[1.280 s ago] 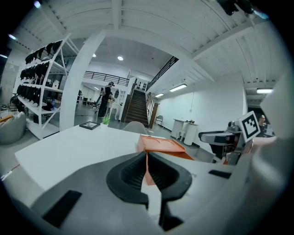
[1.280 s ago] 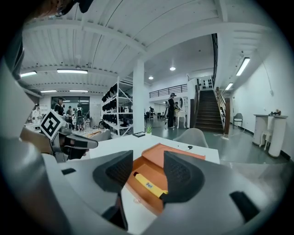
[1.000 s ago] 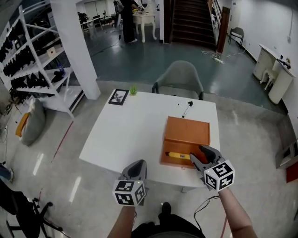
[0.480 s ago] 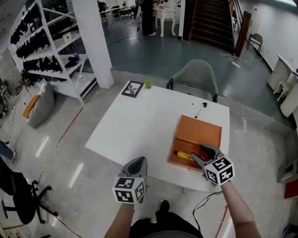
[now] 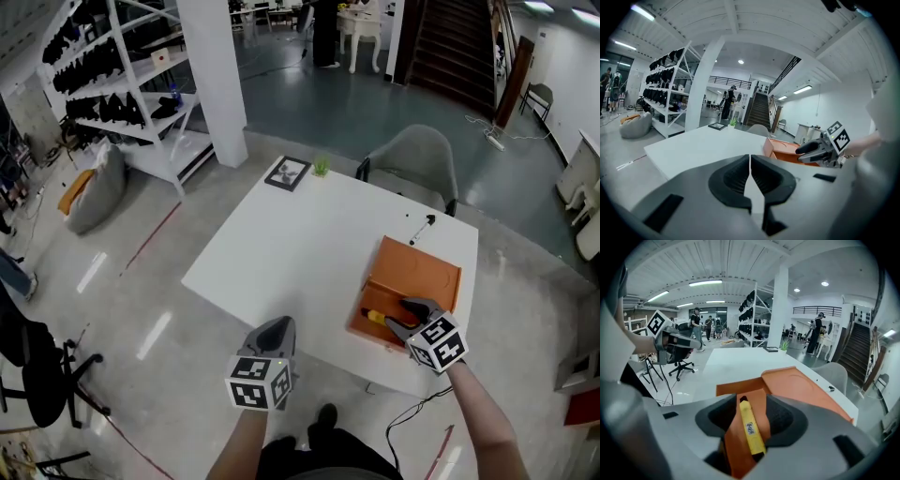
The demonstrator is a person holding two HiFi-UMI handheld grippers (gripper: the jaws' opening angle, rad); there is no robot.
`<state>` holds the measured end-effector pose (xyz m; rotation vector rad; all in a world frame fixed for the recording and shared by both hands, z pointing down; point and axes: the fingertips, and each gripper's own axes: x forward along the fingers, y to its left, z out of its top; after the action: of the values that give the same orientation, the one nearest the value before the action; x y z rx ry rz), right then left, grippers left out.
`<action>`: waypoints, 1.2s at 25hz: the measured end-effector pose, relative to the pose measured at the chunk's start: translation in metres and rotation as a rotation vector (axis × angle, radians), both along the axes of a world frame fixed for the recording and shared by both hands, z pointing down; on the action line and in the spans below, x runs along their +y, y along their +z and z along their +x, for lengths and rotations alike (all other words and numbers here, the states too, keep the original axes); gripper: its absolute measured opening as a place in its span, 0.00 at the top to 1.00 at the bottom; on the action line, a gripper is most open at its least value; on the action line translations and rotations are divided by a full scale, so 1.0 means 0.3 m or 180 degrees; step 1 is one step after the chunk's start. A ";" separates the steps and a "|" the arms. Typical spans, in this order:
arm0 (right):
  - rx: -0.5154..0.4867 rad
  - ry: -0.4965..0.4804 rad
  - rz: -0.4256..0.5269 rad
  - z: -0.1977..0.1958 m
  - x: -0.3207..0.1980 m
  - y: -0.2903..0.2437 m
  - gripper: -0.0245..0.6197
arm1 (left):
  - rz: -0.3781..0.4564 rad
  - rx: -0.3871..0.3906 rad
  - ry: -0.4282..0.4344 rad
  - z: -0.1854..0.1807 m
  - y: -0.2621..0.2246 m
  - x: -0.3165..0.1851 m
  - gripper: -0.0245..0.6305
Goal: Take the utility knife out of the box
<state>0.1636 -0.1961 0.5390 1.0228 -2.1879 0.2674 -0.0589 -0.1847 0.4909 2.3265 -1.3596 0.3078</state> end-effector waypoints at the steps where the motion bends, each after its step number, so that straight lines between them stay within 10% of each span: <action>1: 0.0048 -0.0060 -0.0035 -0.003 -0.001 0.015 0.66 | -0.0007 -0.0003 -0.0016 -0.004 0.003 0.001 0.94; 30: 0.0909 -0.0822 -0.0659 -0.042 0.009 0.285 0.71 | -0.0169 -0.0035 -0.0286 -0.100 0.069 0.054 0.93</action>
<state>0.1511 -0.1935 0.6245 0.6153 -1.9585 0.2089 -0.0890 -0.1686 0.5116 2.2165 -1.4386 0.3255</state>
